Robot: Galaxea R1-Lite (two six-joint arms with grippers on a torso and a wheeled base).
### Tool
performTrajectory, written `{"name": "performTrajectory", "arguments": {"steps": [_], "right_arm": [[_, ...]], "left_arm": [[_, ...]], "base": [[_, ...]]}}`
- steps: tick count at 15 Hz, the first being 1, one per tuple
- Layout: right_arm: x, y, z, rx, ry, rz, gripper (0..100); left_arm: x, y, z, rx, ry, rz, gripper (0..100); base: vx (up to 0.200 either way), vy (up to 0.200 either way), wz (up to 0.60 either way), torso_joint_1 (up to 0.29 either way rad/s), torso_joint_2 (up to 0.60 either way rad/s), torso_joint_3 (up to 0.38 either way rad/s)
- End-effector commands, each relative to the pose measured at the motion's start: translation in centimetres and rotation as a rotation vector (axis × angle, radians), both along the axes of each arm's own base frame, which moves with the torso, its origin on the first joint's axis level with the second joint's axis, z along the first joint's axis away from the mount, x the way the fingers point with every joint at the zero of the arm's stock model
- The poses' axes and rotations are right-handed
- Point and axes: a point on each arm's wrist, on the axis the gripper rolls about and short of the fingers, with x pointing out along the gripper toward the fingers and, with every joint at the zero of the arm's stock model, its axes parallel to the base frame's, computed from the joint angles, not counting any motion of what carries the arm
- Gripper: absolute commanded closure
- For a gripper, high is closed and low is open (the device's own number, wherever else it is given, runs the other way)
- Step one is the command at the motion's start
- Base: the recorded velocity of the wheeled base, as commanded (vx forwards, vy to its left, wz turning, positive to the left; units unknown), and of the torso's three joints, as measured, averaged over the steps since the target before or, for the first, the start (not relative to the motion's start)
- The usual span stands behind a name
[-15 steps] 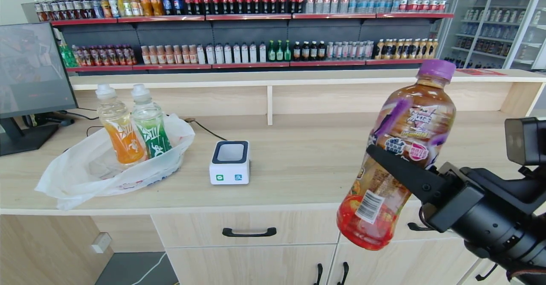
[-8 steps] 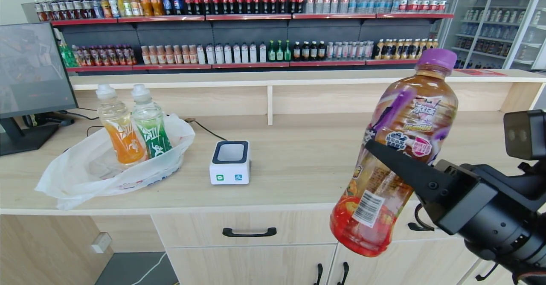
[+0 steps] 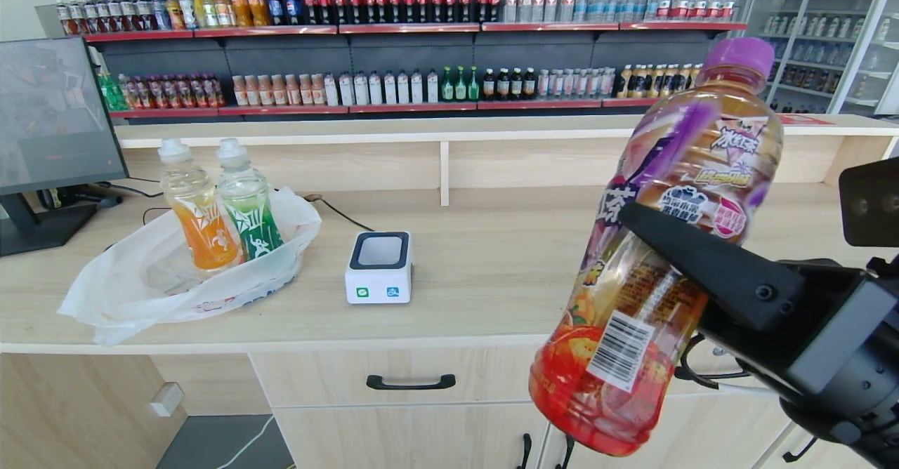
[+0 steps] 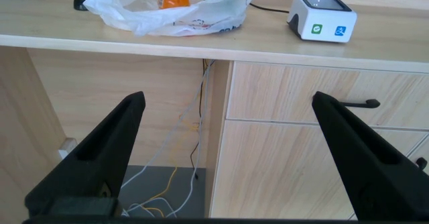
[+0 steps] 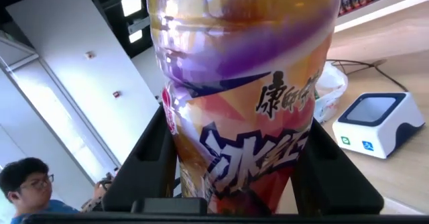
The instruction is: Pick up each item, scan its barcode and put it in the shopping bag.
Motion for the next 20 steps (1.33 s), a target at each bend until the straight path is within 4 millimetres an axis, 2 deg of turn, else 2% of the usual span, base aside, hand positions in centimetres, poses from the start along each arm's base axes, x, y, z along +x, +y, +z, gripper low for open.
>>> {"name": "performTrajectory", "arguments": {"steps": [1, 20], "right_arm": [[-0.4, 0.2, 0.2, 0.003, -0.014, 0.016, 100], [-1.4, -0.1, 0.9, 0.011, -0.07, 0.025, 100]], "left_arm": [[0.0, 0.0, 0.0, 0.0, 0.0, 0.0, 0], [0.0, 0.0, 0.0, 0.0, 0.001, 0.0, 0]], "base": [[0.0, 0.0, 0.0, 0.0, 0.0, 0.0], [0.0, 0.0, 0.0, 0.0, 0.0, 0.0]]}}
